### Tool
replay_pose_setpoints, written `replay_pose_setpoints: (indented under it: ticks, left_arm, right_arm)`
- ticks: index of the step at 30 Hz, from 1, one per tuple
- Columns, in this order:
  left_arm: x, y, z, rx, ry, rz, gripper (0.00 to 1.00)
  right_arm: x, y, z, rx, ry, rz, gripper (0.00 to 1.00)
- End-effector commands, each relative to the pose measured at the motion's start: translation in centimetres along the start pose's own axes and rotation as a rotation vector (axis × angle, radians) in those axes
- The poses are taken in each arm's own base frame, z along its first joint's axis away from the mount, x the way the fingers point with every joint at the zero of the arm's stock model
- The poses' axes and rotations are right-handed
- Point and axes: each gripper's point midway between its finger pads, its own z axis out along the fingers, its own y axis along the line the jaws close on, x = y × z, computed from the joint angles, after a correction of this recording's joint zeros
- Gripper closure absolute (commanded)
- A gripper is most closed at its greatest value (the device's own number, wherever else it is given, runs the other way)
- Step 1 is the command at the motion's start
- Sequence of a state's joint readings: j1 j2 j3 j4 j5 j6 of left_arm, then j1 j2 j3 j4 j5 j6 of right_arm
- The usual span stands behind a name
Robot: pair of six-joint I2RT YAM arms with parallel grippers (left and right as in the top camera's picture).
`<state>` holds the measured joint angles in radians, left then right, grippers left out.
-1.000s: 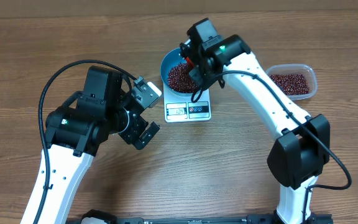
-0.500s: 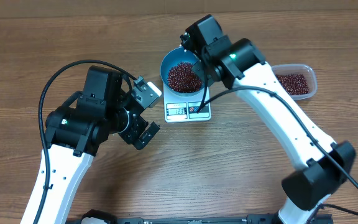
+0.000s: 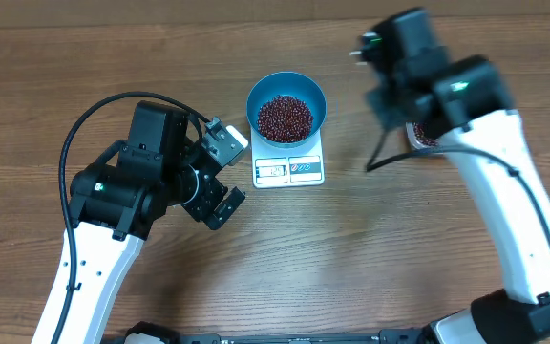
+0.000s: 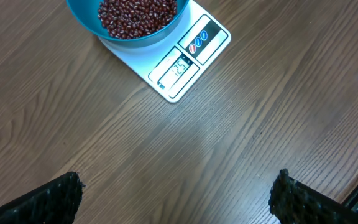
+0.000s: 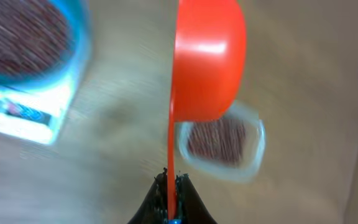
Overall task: Scoop item into bowl and weigh 150g on scale
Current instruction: 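Move the empty red cup back to the bean tub with the right gripper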
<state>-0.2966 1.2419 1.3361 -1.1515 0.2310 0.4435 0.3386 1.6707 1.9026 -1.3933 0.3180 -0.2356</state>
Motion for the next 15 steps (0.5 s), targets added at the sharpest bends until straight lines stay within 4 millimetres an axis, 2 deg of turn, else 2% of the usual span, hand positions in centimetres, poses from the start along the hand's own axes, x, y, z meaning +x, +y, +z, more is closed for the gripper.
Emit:
replay_pose_setpoints:
  ticks: [1,7,12,15]
  left_arm:
    - [-0.7,0.2,-0.5,-0.007,-0.024,-0.006,0.0]
    - [-0.7,0.2,-0.5,-0.007,-0.024,-0.006,0.0]
    - [-0.7,0.2,-0.5,-0.007,-0.024,-0.005,0.0]
    - [-0.7,0.2,-0.5,-0.007,-0.024,-0.006,0.0]
  right_arm:
    - [3.1,-3.2,0.9,-0.023,0.096,0.155,0.96]
    - [7.2,-6.8,6.2,-0.044,0.204,0.316,0.96]
    - [10.5,-7.6,11.3,-0.052,0.296,0.38,0.96]
    - [12.3,-7.2,14.6,-0.068,0.37,0.394,0.96]
